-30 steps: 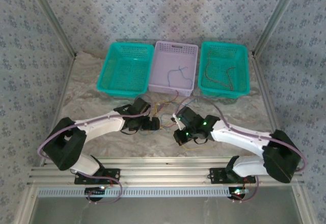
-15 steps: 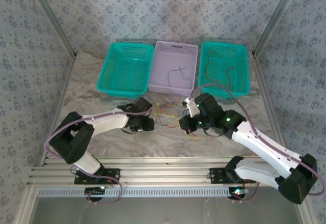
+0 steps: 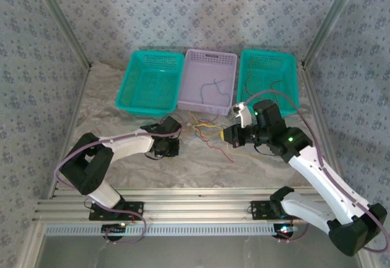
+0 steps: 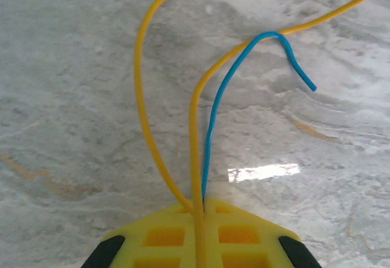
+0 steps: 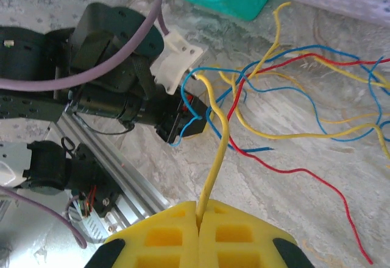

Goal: Untangle the cables

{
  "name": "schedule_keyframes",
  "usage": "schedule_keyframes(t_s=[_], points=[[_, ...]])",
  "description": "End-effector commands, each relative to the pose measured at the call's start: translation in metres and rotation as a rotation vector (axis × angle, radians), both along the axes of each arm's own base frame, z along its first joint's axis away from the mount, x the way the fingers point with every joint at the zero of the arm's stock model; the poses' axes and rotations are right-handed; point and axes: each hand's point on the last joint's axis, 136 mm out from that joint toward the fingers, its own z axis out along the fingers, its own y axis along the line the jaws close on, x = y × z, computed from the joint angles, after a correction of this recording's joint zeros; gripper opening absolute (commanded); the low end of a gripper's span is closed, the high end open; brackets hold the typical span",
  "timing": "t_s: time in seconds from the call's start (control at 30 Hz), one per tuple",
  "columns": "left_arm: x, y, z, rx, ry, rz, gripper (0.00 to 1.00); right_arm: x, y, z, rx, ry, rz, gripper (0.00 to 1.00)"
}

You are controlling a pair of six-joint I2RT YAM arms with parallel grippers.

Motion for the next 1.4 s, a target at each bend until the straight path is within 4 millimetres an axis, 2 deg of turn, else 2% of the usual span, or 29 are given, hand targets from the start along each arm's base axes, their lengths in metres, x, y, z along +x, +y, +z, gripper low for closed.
schedule_keyframes(t_s=[0.0,0.27,0.5,0.77,0.9,1.1,1.27,1.37], points=[[0.003,-0.015,0.015,-0.084,-0.036,-0.049,0.0,-0.002,-0.013,0.027,0.041,-0.027,-0.032,0.0],[0.017,0.03,0.035,-0.088,-0.038,0.081,0.0,0.015,-0.065,0.062,0.104,-0.102,-0.257,0.0],[0.022,0.062,0.057,-0.08,-0.056,0.18,0.0,0.025,-0.101,0.087,0.186,-0.161,-0.436,0.0],[0.02,0.098,0.092,-0.078,-0.115,0.274,0.0,0.023,-0.123,0.105,0.199,-0.24,-0.559,0.0],[0.015,0.105,0.104,-0.095,-0.124,0.283,0.0,0.019,-0.124,0.118,0.223,-0.273,-0.564,0.0],[0.014,0.104,0.115,-0.111,-0.14,0.27,0.0,0.015,-0.111,0.151,0.315,-0.35,-0.483,0.0],[0.014,0.1,0.125,-0.129,-0.152,0.244,0.0,0.019,-0.1,0.151,0.353,-0.329,-0.426,0.0],[0.013,0.1,0.138,-0.129,-0.176,0.214,0.0,0.031,-0.092,0.154,0.397,-0.302,-0.397,0.0]])
